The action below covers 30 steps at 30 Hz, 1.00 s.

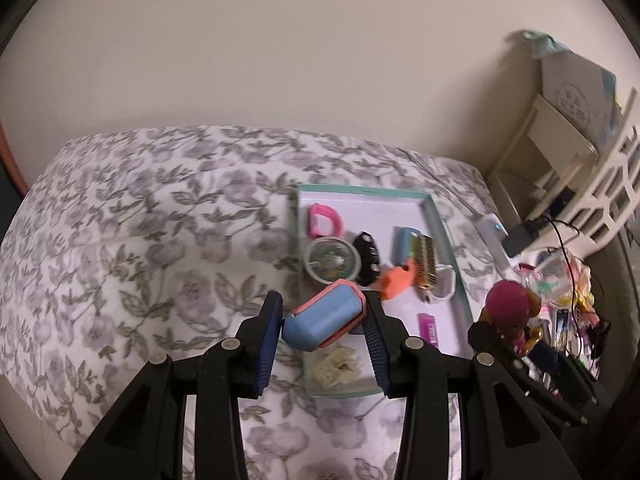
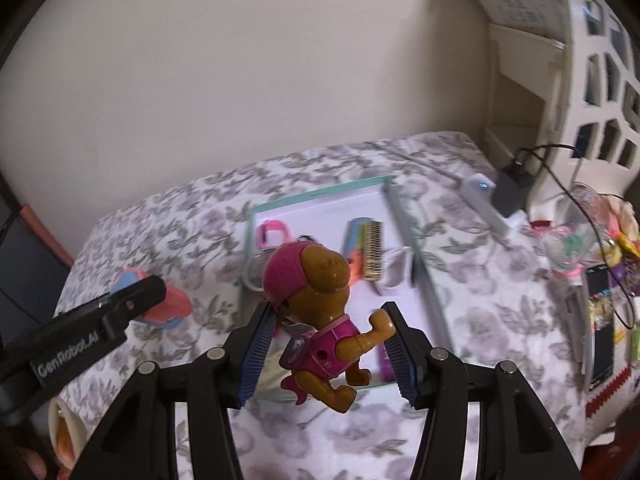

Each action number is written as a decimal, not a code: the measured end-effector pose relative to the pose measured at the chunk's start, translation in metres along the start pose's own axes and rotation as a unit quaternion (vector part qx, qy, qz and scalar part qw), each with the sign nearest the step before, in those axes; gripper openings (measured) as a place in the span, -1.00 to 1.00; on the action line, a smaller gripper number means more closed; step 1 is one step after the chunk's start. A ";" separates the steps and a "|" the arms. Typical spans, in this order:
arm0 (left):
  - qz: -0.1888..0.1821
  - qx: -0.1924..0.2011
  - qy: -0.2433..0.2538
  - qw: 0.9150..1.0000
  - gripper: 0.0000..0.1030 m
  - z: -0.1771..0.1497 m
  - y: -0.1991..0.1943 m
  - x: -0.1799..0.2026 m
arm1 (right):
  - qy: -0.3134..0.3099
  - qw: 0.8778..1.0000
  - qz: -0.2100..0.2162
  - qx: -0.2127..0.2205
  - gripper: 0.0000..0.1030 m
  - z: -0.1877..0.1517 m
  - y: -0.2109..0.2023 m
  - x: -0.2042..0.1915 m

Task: Organize rigid objects
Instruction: 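Lift the eraser and dog figure and carry both over the tray, then lower the dog figure and eraser into the tray and open both grippers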

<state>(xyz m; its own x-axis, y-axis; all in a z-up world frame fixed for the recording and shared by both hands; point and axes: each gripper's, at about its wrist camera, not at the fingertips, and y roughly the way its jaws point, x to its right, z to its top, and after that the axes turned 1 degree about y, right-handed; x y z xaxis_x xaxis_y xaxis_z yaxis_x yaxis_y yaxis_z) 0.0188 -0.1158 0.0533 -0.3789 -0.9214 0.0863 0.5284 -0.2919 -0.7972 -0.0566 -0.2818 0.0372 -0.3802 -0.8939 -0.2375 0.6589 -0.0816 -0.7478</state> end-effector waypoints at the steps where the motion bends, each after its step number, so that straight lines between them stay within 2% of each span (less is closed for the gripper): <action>1: -0.003 -0.003 0.006 1.000 -0.19 0.000 0.003 0.006 | 0.004 1.000 -0.004 0.000 0.11 0.001 0.000 0.005; 12: -0.030 -0.037 0.045 0.998 -0.19 -0.017 0.041 0.045 | 0.020 0.999 -0.040 -0.005 0.11 0.005 0.008 0.036; 21: -0.027 -0.065 0.053 0.996 -0.19 -0.032 0.065 0.050 | 0.016 0.999 -0.047 -0.011 0.12 0.004 0.015 0.038; 30: -0.041 -0.086 0.047 0.994 -0.19 -0.038 0.078 0.047 | 0.005 0.998 -0.049 -0.025 0.12 0.001 0.029 0.034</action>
<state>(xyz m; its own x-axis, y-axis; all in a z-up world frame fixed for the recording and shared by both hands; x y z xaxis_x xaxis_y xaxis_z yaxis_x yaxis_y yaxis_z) 0.0136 -0.1718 -0.0273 -0.4885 -0.8660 0.1067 0.3570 -0.3099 -0.8812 -0.0501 -0.3150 0.0082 -0.4479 -0.8781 -0.1685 0.5858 -0.1458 -0.7972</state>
